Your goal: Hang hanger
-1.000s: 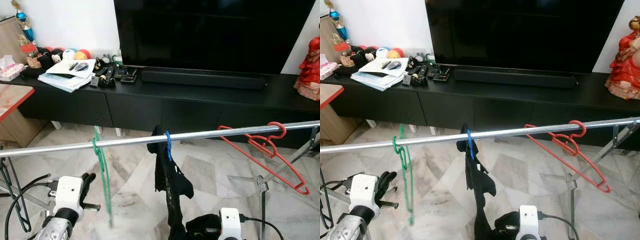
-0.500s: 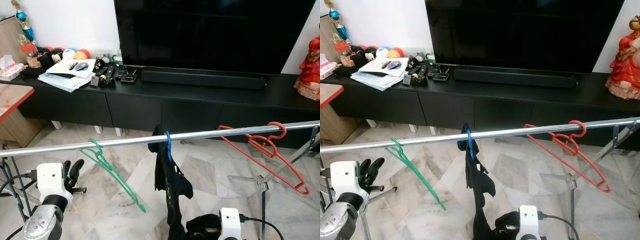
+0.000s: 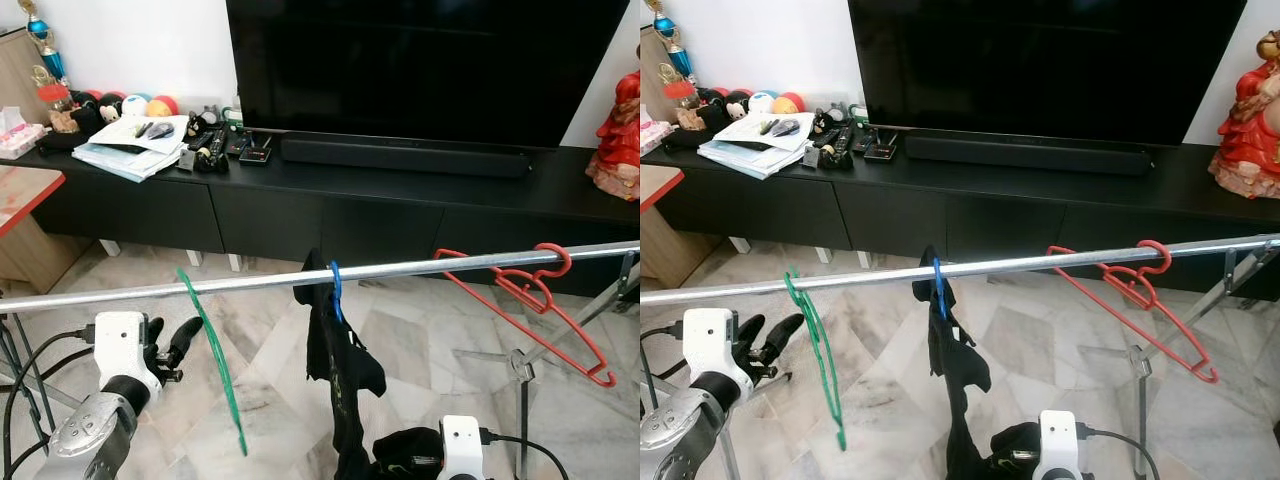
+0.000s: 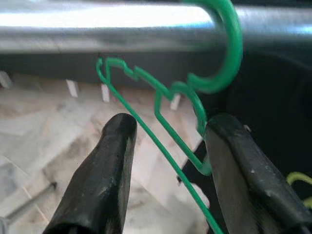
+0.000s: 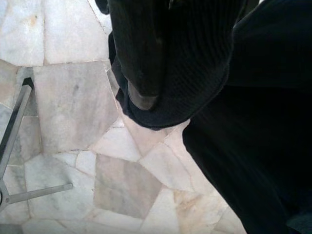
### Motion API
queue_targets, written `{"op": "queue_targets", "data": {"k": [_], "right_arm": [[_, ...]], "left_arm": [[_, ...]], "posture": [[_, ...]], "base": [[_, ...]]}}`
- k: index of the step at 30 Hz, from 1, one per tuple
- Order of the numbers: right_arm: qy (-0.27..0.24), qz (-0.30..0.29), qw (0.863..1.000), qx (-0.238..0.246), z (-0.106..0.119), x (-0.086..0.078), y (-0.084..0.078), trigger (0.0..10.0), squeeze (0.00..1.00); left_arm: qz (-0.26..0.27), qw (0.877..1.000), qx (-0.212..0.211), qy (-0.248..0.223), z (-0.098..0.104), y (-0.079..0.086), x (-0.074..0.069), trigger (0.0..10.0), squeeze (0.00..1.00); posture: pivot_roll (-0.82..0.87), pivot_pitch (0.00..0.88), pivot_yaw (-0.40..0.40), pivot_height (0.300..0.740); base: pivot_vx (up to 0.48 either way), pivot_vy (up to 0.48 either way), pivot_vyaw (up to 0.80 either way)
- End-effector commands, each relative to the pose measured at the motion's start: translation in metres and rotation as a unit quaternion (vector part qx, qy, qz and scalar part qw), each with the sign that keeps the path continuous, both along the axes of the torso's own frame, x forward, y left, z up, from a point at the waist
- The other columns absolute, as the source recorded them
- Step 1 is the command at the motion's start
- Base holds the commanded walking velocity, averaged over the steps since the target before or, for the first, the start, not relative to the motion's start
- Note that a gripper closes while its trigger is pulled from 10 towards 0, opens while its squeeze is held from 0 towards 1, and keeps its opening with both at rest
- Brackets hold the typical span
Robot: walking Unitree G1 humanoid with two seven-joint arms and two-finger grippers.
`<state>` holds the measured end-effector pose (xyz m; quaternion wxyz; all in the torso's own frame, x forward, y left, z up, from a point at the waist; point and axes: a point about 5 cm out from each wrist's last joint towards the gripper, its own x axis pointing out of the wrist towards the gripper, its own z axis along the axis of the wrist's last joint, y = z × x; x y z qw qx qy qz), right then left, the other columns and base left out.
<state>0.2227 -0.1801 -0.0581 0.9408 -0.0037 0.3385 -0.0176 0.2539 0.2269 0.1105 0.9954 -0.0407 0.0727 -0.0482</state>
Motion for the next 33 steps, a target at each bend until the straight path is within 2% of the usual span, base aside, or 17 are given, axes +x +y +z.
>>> {"op": "queue_targets", "data": {"k": [1,6,7,9,10,12,14,19,21,24,32,33], "right_arm": [[-0.004,-0.001,1.0,0.001,0.002,0.002,-0.001,10.0,0.0],[-0.002,0.001,1.0,0.002,0.001,0.002,0.0,10.0,0.0],[-0.002,0.001,1.0,0.002,0.001,0.002,0.0,10.0,0.0],[-0.002,0.001,1.0,0.003,0.001,0.002,0.0,10.0,0.0],[-0.002,0.002,1.0,0.003,0.001,0.002,0.0,10.0,0.0],[-0.002,0.002,1.0,0.003,0.001,0.002,0.0,10.0,0.0],[-0.003,0.001,1.0,0.003,0.002,0.003,0.001,10.0,0.0],[-0.003,0.0,1.0,0.003,0.002,0.003,0.0,10.0,0.0],[-0.004,-0.001,1.0,0.003,0.002,0.003,0.0,10.0,0.0],[-0.003,-0.002,1.0,0.002,0.002,0.003,-0.001,10.0,0.0],[-0.001,-0.001,1.0,0.002,0.001,0.002,-0.001,10.0,0.0],[-0.001,-0.001,1.0,0.002,0.001,0.001,-0.001,10.0,0.0]], "left_arm": [[-0.019,1.0,0.003,-0.001,0.006,-0.002,-0.001,10.0,1.0],[-0.018,1.0,0.014,0.013,0.006,-0.003,0.002,10.0,1.0],[-0.012,1.0,0.014,0.016,0.007,-0.005,0.006,10.0,0.6],[-0.012,1.0,0.011,0.016,0.007,-0.006,0.007,10.0,0.6],[-0.011,1.0,0.013,0.018,0.007,-0.008,0.013,10.0,0.0],[-0.011,1.0,0.015,0.021,0.006,-0.01,0.016,10.0,0.0],[-0.017,0.999,0.02,0.037,0.001,-0.016,0.028,10.0,0.0],[-0.021,0.998,0.015,0.054,-0.005,-0.02,0.041,10.0,0.0],[-0.012,0.998,0.019,0.065,-0.008,-0.018,0.044,10.0,0.0],[0.01,0.995,0.049,0.092,-0.017,-0.012,0.049,10.0,0.0],[0.022,0.995,0.044,0.092,-0.016,-0.008,0.053,10.0,0.0],[0.021,0.995,0.044,0.092,-0.016,-0.008,0.053,8.9,0.0]], "posture": [[0.06,0.06,0.018,0.74],[0.06,0.06,0.018,0.74],[0.06,0.057,0.018,0.74],[0.06,0.057,0.018,0.74],[0.06,0.056,0.018,0.74],[0.05,0.054,0.018,0.74],[0.05,0.051,0.02,0.74],[0.04,0.048,0.021,0.74],[0.04,0.048,0.02,0.74],[0.03,0.05,0.02,0.74],[0.04,0.055,0.017,0.74],[0.04,0.057,0.016,0.74]], "base": [[0.0,0.0,0.0],[0.0,0.0,0.0],[0.0,0.0,0.0],[0.0,0.0,0.0],[0.0,0.0,0.0],[0.0,0.0,0.0],[0.0,0.0,0.0],[0.0,0.0,0.0],[0.0,0.0,0.0],[0.0,0.0,0.0],[0.0,0.0,0.0],[0.0,0.0,0.0]]}}
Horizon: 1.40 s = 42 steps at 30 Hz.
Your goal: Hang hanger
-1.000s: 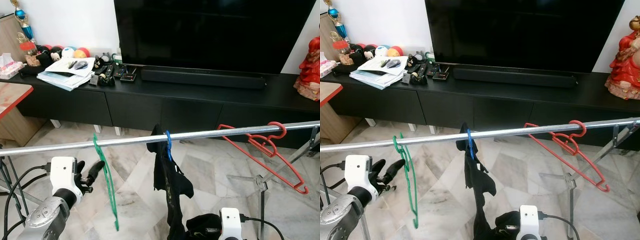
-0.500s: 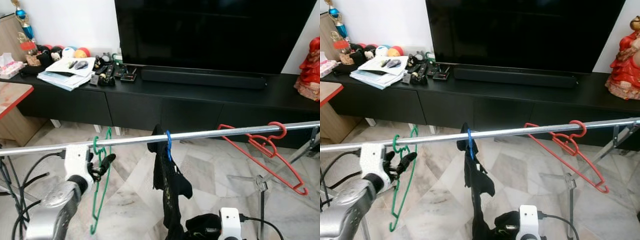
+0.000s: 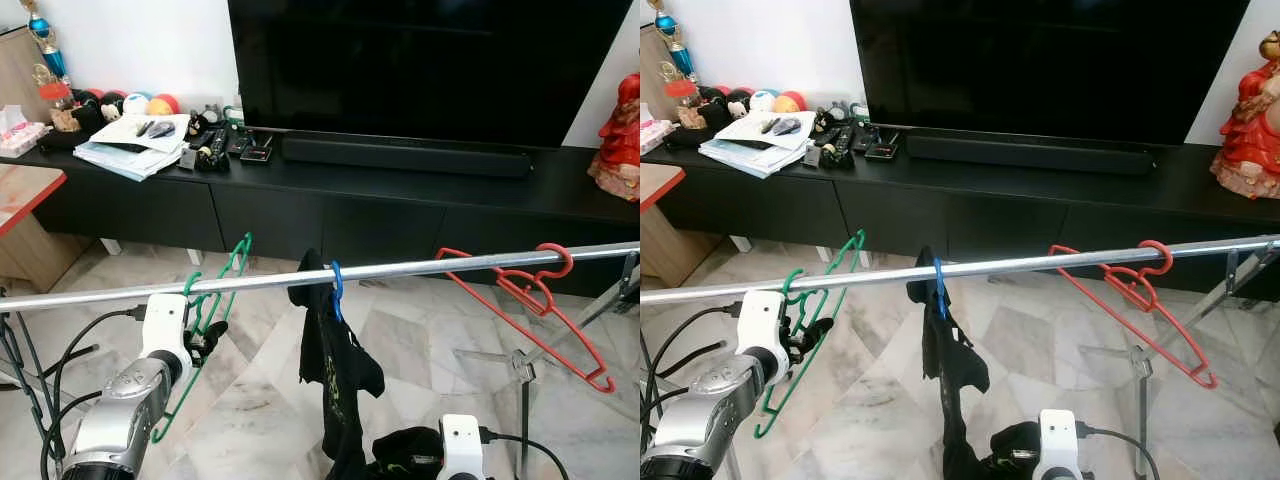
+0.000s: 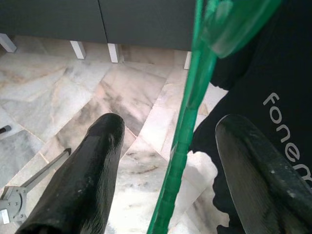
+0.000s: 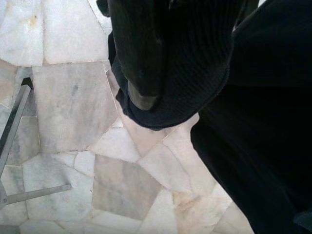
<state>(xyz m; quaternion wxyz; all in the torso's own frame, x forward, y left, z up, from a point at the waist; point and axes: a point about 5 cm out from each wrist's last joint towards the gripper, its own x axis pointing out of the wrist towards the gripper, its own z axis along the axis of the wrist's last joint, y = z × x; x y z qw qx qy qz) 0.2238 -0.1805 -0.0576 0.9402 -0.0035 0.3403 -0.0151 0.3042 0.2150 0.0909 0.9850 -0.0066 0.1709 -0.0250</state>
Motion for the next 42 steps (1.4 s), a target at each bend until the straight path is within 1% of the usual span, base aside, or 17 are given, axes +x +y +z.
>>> {"op": "queue_targets", "data": {"k": [1,2,3,8,12,23,26,28,35,37,42], "right_arm": [[-0.002,-0.003,1.0,0.001,0.0,0.0,-0.001,10.0,0.0],[-0.002,-0.002,1.0,0.001,0.0,0.0,-0.001,10.0,0.0],[-0.001,-0.001,1.0,0.001,0.0,0.0,-0.001,10.0,0.0],[-0.001,0.0,1.0,0.002,0.0,0.0,0.001,10.0,0.0],[-0.001,0.002,1.0,0.003,0.0,0.0,0.002,10.0,0.0],[0.003,0.005,1.0,0.004,-0.001,-0.001,0.003,10.0,0.0],[0.005,0.005,1.0,0.004,-0.001,-0.001,0.003,10.0,0.0],[0.007,0.006,1.0,0.005,-0.002,-0.002,0.003,10.0,0.0],[0.007,0.007,1.0,0.006,-0.002,-0.002,0.004,10.0,0.0],[0.007,0.008,1.0,0.006,-0.002,-0.002,0.004,10.0,0.0],[0.008,0.008,1.0,0.006,-0.002,-0.002,0.004,10.0,0.0]], "left_arm": [[0.005,1.0,0.004,-0.006,0.004,0.004,0.003,8.9,0.0],[0.004,1.0,0.003,-0.007,0.005,0.005,0.003,1.2,0.0],[0.003,1.0,0.002,-0.008,0.005,0.006,0.003,0.0,0.0],[0.001,1.0,0.001,-0.013,0.006,0.006,0.003,0.0,0.0],[-0.006,1.0,-0.005,-0.022,0.011,0.005,0.005,0.0,0.0],[-0.029,0.999,-0.003,-0.022,0.016,0.003,0.006,0.0,0.0],[-0.041,0.999,0.002,-0.013,0.016,0.002,0.006,0.0,0.0],[-0.051,0.999,0.011,0.003,0.015,0.003,0.005,0.0,0.0],[-0.051,0.998,0.017,0.015,0.012,0.005,0.003,0.0,0.0],[-0.054,0.998,0.022,0.03,0.009,0.005,0.002,0.0,0.0],[-0.049,0.998,0.026,0.034,0.008,0.005,0.001,0.0,0.0]], "posture": [[0.04,0.057,0.016,0.74],[0.04,0.059,0.015,0.74],[0.04,0.059,0.014,0.74],[0.05,0.061,0.012,0.74],[0.05,0.062,0.011,0.74],[0.05,0.065,0.013,0.74],[0.06,0.065,0.013,0.74],[0.06,0.065,0.013,0.74],[0.06,0.066,0.013,0.74],[0.06,0.065,0.012,0.74],[0.06,0.065,0.011,0.74]], "base": [[0.0,0.0,0.0],[0.0,0.0,0.0],[0.0,0.0,0.0],[0.0,0.0,0.0],[0.0,0.0,0.0],[0.0,0.0,0.0],[0.0,0.0,0.0],[0.0,0.0,0.0],[0.0,0.0,0.0],[0.0,0.0,0.0],[0.0,0.0,0.0]]}}
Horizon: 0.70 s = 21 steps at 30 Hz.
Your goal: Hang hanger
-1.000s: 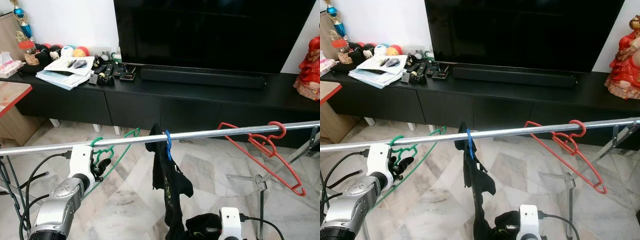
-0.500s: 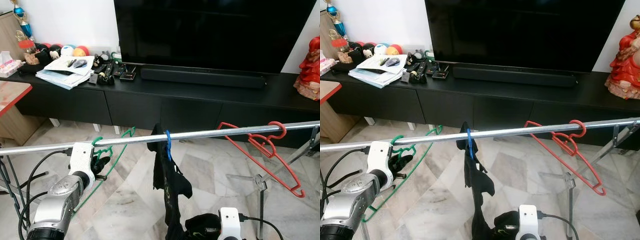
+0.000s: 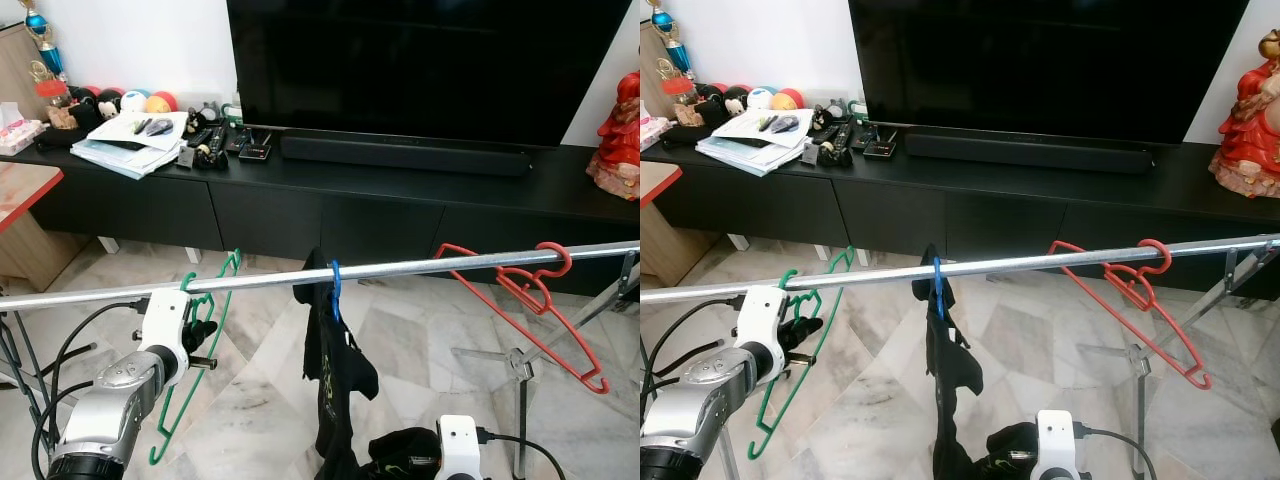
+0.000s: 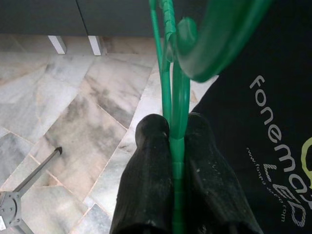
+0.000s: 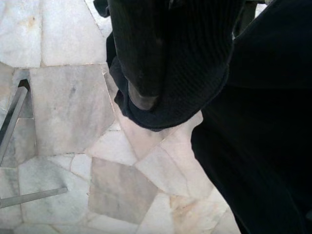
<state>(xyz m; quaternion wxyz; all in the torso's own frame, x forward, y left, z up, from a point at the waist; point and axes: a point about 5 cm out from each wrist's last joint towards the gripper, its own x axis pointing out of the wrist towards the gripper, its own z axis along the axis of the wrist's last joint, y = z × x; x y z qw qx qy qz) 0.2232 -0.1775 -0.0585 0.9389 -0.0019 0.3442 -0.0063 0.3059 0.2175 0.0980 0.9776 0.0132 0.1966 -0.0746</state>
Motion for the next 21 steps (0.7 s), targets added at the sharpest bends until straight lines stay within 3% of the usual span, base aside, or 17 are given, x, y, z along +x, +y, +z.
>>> {"op": "queue_targets", "data": {"k": [1,6,11,21], "right_arm": [[0.004,0.001,1.0,0.001,-0.001,-0.001,0.001,10.0,0.0],[0.006,0.0,1.0,0.0,-0.001,-0.002,0.0,10.0,0.0],[0.006,-0.002,1.0,-0.001,-0.002,-0.002,0.0,10.0,0.0],[0.006,-0.005,1.0,-0.001,-0.002,-0.003,0.0,10.0,0.0]], "left_arm": [[0.005,1.0,0.019,0.008,0.001,0.003,-0.001,0.0,0.0],[0.017,0.999,0.04,0.001,0.003,0.005,0.0,0.0,0.0],[0.037,0.998,0.031,-0.04,0.012,0.006,0.001,0.0,0.0],[0.056,0.993,0.007,-0.104,0.022,0.009,-0.021,0.0,0.0]], "posture": [[0.06,0.066,0.011,0.74],[0.06,0.065,0.01,0.74],[0.06,0.064,0.012,0.74],[0.07,0.061,0.014,0.74]], "base": [[0.0,0.0,0.0],[0.0,0.0,0.0],[0.0,0.0,0.0],[0.0,0.0,0.0]]}}
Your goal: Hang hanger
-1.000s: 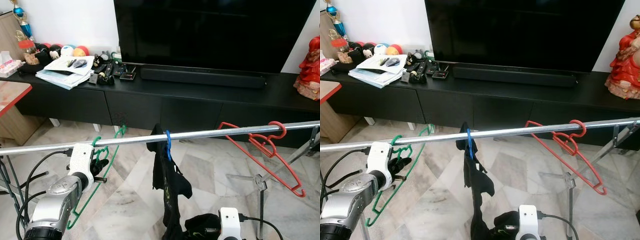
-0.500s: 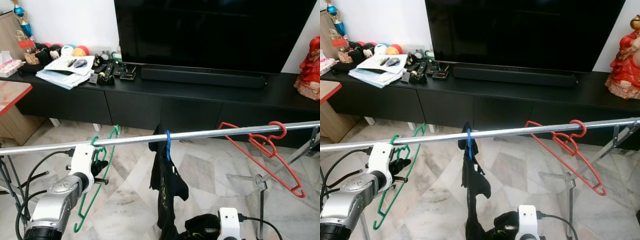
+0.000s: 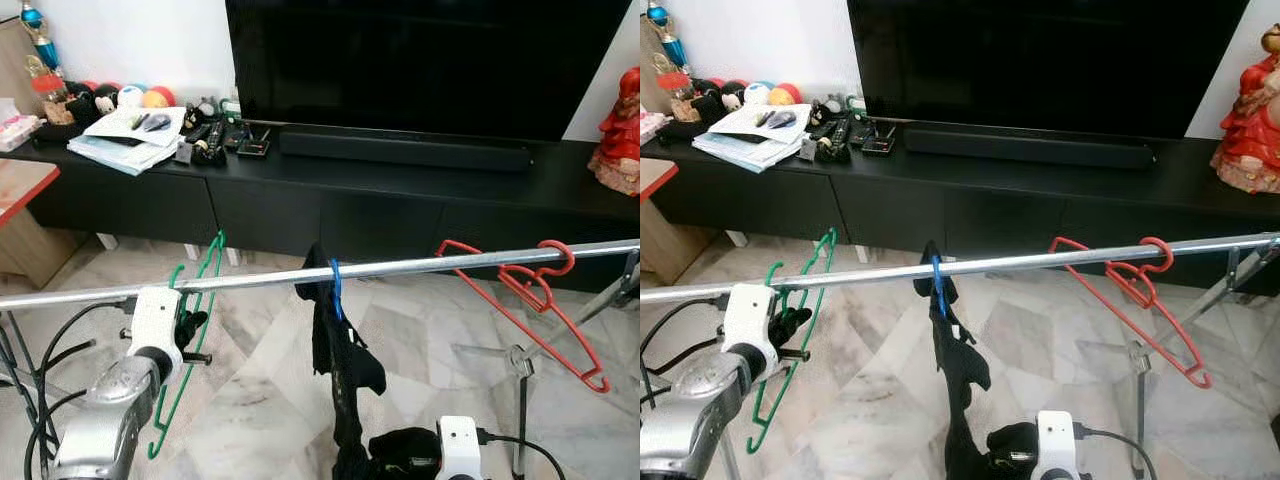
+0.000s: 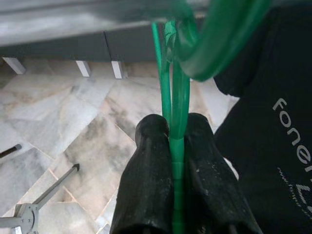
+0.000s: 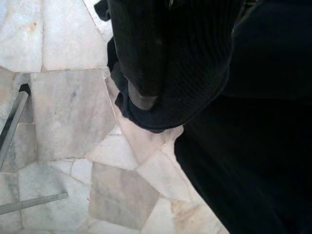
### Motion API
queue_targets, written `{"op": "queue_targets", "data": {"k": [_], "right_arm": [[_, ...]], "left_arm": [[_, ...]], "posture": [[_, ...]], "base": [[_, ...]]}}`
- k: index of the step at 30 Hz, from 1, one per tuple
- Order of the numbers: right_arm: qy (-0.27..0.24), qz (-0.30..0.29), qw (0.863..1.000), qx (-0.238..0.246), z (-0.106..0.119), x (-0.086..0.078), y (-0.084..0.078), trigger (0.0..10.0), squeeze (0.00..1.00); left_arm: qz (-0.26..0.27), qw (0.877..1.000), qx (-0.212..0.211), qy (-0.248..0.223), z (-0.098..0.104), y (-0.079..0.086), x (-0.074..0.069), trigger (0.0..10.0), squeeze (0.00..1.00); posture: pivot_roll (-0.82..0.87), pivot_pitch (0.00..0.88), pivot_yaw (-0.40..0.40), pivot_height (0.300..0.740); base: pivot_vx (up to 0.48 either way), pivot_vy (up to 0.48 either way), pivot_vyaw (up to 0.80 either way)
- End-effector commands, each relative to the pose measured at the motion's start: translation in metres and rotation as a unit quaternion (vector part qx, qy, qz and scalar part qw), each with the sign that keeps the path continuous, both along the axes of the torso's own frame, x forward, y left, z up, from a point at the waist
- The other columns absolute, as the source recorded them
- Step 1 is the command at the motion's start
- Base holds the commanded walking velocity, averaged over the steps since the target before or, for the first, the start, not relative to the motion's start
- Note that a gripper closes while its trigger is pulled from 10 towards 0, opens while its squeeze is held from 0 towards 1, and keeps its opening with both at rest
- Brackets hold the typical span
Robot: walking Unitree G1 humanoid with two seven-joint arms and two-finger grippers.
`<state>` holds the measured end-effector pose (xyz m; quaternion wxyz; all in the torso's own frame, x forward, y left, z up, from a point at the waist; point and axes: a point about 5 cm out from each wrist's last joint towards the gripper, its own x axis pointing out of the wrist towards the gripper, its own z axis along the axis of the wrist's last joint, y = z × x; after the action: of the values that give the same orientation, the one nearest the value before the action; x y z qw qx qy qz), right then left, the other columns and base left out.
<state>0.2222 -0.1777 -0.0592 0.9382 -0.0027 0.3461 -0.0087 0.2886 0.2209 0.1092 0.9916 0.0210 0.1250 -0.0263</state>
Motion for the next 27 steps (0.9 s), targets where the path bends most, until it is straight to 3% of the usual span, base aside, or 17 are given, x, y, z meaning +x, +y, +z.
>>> {"op": "queue_targets", "data": {"k": [1,9,11,12,13,14,15,21,24,27], "right_arm": [[0.004,-0.003,1.0,0.001,-0.001,-0.002,0.0,10.0,0.0],[0.004,-0.002,1.0,0.0,-0.001,-0.001,0.0,10.0,0.0],[0.004,-0.002,1.0,0.0,-0.001,-0.001,0.0,10.0,0.0],[0.004,-0.002,1.0,0.0,-0.001,-0.001,0.0,10.0,0.0],[0.004,-0.002,1.0,-0.001,-0.001,-0.001,0.0,10.0,0.0],[0.004,-0.002,1.0,-0.001,-0.001,-0.001,0.0,10.0,0.0],[0.003,-0.002,1.0,-0.001,0.0,0.0,-0.001,10.0,0.0],[-0.001,-0.005,1.0,-0.003,0.001,0.002,-0.003,10.0,0.0],[-0.002,-0.006,1.0,-0.005,0.001,0.002,-0.004,10.0,0.0],[-0.002,-0.007,1.0,-0.005,0.001,0.001,-0.004,10.0,0.0]], "left_arm": [[0.01,0.999,-0.004,-0.03,0.01,0.006,-0.003,0.0,0.0],[-0.011,0.999,0.04,-0.013,-0.007,0.012,-0.041,0.0,0.0],[-0.012,0.999,0.047,-0.007,-0.011,0.013,-0.043,0.0,0.0],[-0.02,0.998,0.066,0.005,-0.017,0.014,-0.047,1.1,0.0],[-0.022,0.997,0.071,0.012,-0.021,0.014,-0.049,4.3,0.0],[-0.022,0.997,0.074,0.022,-0.025,0.014,-0.051,8.7,0.0],[-0.021,0.996,0.077,0.037,-0.036,0.015,-0.054,10.0,0.0],[-0.007,0.995,0.074,0.069,-0.062,0.015,-0.061,10.0,0.0],[0.001,0.996,0.061,0.063,-0.07,0.012,-0.062,10.0,0.0],[0.008,0.993,0.075,0.093,-0.088,0.011,-0.065,10.0,0.0]], "posture": [[0.07,0.061,0.014,0.74],[0.07,0.058,0.014,0.74],[0.07,0.058,0.014,0.74],[0.07,0.057,0.013,0.74],[0.07,0.057,0.012,0.74],[0.07,0.057,0.012,0.74],[0.07,0.054,0.013,0.74],[0.06,0.049,0.012,0.74],[0.05,0.043,0.015,0.74],[0.05,0.037,0.018,0.74]], "base": [[0.0,0.0,0.0],[0.0,0.0,0.0],[0.0,0.0,0.0],[0.0,0.0,0.0],[0.0,0.0,0.0],[0.0,0.0,0.0],[0.0,0.0,0.0],[0.0,0.0,0.0],[0.0,0.0,0.0],[0.0,0.0,0.0]]}}
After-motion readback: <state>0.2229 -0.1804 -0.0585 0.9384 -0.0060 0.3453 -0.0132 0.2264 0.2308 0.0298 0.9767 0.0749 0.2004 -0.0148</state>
